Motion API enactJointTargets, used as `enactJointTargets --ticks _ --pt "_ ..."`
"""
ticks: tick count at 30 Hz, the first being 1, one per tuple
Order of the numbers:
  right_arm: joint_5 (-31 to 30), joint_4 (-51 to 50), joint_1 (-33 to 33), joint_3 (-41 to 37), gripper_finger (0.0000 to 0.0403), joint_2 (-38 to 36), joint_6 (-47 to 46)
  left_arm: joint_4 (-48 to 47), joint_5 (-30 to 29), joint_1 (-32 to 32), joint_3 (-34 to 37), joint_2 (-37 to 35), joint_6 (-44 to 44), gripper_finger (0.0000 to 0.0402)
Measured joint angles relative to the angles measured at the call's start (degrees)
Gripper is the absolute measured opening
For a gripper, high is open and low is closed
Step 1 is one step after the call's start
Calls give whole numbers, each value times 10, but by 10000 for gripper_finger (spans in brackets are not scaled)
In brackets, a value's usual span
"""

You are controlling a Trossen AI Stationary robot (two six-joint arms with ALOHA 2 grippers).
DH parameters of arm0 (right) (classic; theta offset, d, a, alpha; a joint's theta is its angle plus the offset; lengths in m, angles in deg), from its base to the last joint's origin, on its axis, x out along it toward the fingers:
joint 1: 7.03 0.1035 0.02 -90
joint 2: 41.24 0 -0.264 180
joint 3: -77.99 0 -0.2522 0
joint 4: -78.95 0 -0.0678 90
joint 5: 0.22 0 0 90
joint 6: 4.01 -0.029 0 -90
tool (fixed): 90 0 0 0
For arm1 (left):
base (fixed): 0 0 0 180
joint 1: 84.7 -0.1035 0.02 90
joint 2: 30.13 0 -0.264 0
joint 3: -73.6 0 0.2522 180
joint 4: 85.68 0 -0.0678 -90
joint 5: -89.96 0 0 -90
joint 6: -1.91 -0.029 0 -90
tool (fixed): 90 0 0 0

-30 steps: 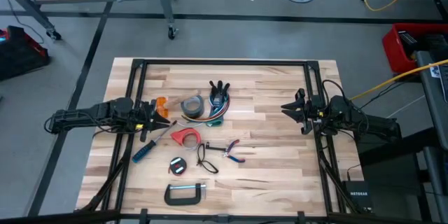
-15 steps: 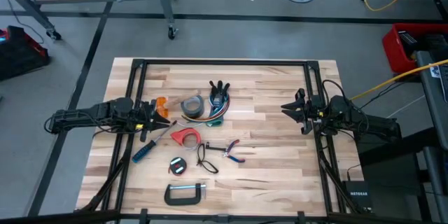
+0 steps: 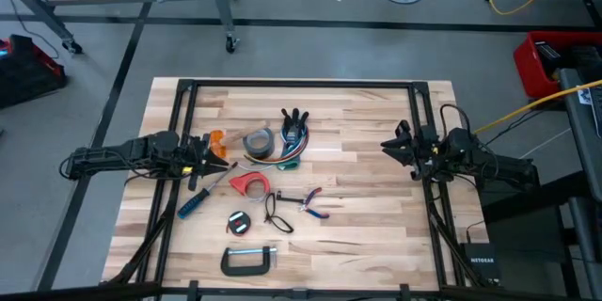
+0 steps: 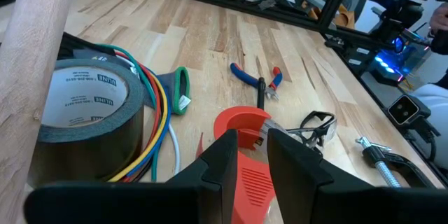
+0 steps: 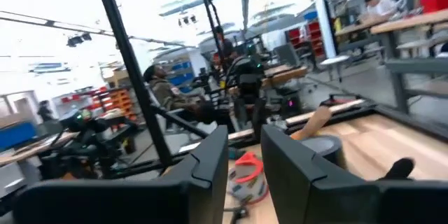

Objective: Coil cords
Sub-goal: Put the safety goggles on the top center of the table

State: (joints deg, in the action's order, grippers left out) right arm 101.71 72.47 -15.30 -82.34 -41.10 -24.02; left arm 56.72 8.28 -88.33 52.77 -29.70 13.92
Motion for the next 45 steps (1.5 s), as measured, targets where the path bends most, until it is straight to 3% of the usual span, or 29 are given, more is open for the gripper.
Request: enactJointTargets --ticks 10,14,19,23,35,45 --pt "-6 7 0 0 92 33 -9 0 0 0 0 0 0 72" --pt "-26 73 0 0 125 91 -14 0 0 0 0 0 0 72" --pt "-43 187 0 1 192 192 -26 0 0 0 0 0 0 72" --pt "-34 195 1 30 223 287 -62 0 0 0 0 0 0 72" --pt "86 186 1 218 229 607 -68 0 0 0 0 0 0 72" --pt "139 38 1 358 229 771 -68 2 0 0 0 0 -4 72"
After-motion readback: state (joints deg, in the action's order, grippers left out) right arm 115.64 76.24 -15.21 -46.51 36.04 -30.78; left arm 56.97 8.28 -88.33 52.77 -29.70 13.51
